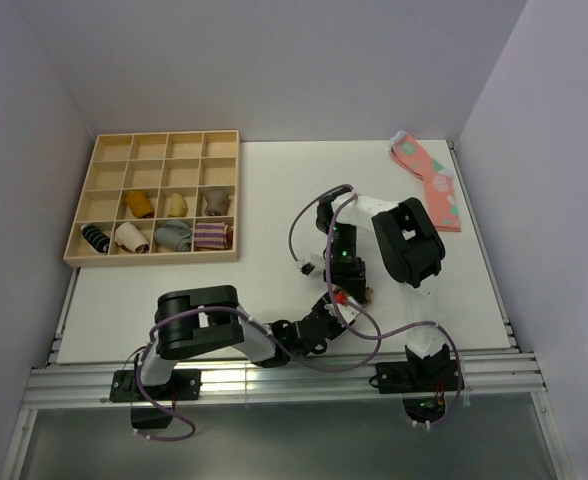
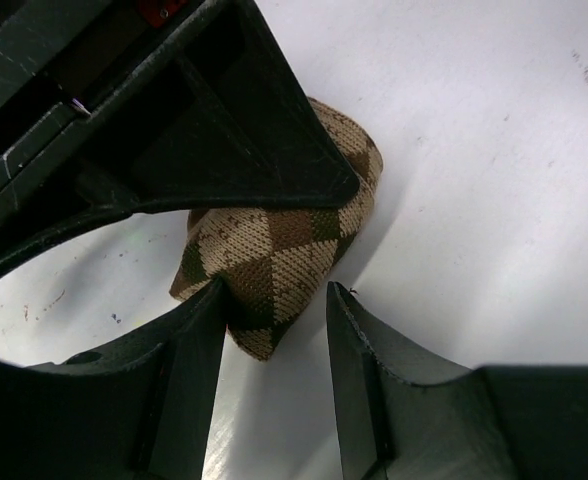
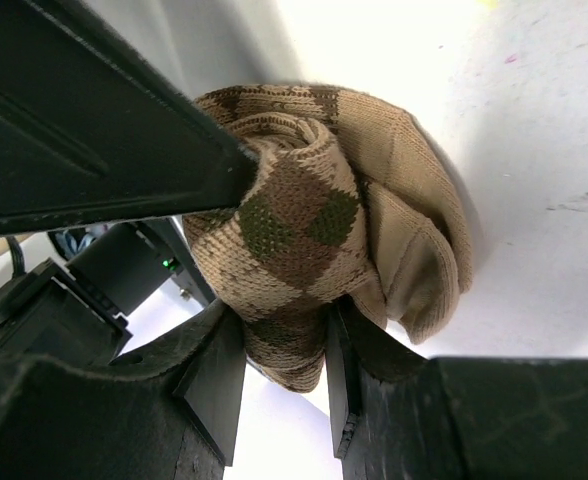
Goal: Roll the socks
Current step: Roll the sock at the center of the board.
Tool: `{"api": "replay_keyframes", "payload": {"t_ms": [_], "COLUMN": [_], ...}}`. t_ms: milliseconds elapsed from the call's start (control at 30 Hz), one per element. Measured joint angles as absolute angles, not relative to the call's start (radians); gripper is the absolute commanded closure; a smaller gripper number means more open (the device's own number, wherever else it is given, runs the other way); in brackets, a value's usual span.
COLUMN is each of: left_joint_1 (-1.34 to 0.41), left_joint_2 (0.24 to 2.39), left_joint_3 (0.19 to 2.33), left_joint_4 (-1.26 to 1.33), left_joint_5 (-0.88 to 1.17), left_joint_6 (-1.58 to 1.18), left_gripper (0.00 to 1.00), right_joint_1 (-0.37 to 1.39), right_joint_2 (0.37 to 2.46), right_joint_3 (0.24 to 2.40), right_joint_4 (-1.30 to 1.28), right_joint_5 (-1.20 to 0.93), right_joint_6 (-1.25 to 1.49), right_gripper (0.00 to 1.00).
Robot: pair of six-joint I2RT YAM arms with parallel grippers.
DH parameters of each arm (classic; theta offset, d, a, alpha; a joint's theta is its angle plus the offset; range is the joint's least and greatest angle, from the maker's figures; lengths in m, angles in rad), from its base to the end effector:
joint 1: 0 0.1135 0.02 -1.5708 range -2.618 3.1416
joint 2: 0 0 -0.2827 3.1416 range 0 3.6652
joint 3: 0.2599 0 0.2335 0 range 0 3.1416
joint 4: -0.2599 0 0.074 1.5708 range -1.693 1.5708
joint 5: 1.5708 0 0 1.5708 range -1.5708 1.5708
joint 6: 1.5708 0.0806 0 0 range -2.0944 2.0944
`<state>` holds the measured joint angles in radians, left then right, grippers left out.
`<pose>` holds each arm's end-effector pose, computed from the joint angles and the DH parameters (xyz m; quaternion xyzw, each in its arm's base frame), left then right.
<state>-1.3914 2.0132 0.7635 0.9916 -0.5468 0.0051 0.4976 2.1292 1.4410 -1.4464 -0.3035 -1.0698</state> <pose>0.1139 -0.3933 0.1373 0.3642 0.6902 -0.2109 0.5887 0.2535 0.1651 0.1287 0.6405 -0.7022 -0.2169 0.2228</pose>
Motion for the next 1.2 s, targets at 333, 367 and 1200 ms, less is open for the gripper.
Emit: {"api": "replay_keyframes", "payload": {"t_ms": [333, 367, 1200], "left_joint_1": [-1.365, -1.354, -1.231], "left_joint_2": [1.947, 1.934, 1.889], "left_joint_3": [0.648, 0.632, 0.577], "left_joint_4": [1.036, 1.037, 1.135], "left_joint_5": [-0.498, -0.484, -0.26], "left_joint_6": [-0.056, -0.069, -0.299], "left_gripper": [0.52, 0.52, 0.5], "right_joint_1": [0.491, 0.491, 0.49], "right_joint_2": [2.135, 2.135, 2.147], "right_joint_3": [1.441, 1.441, 1.442], "right_joint_4": [-1.46, -1.46, -1.471], "right_joint_5": [-0.321, -0.323, -0.344], "right_joint_6": [-1.066, -1.066, -1.062], "right_gripper": [0.71, 0.71, 0.71]}}
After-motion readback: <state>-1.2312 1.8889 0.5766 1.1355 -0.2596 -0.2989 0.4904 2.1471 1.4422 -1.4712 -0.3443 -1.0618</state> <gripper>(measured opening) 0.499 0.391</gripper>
